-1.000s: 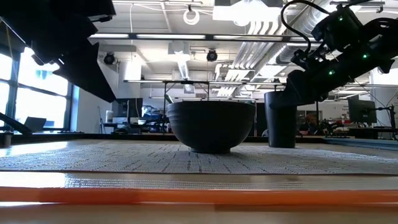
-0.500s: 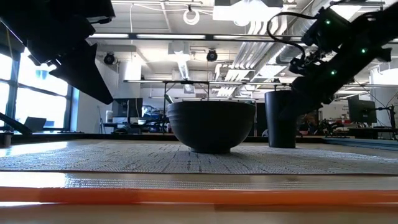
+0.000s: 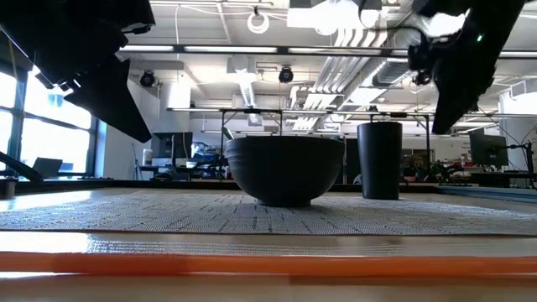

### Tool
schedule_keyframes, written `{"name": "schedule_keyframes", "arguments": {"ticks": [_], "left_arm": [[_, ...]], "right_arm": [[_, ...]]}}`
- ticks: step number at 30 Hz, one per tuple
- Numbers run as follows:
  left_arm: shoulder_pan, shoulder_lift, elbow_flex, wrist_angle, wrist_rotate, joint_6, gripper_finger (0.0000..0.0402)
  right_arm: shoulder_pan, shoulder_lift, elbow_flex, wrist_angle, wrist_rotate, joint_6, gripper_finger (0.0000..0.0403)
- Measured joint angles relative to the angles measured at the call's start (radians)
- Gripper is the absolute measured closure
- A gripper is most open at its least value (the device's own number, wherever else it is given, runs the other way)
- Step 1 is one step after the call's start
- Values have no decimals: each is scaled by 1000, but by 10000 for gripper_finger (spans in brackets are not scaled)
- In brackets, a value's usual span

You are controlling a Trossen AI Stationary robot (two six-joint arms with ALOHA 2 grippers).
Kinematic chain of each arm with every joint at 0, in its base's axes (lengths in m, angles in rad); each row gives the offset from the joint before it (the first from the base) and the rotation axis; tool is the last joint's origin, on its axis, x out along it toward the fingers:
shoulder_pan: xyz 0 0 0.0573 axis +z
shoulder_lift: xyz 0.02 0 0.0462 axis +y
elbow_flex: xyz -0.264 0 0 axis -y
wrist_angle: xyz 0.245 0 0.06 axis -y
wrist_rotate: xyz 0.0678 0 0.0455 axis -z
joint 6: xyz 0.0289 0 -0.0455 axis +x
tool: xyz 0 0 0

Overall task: Pick & Place Utensil
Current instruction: Put the orange straw into the black cup on the gray mat

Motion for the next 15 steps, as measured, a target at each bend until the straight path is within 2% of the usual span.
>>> {"name": "schedule_keyframes", "arguments": {"ticks": [2, 5, 10, 15], "left_arm": [[6, 0, 0, 8, -2, -6, 266], [6, 0, 0, 14, -10, -5, 266], [6, 0, 0, 28, -62, -2, 266], [6, 0, 0, 57, -121, -6, 266]], "right_arm": [[69, 1, 33, -10, -30, 34, 6], [187, 18, 58, 71, -60, 50, 6], [352, 112, 27, 393, -54, -132, 17], [425, 266, 26, 655, -174, -203, 44]]}}
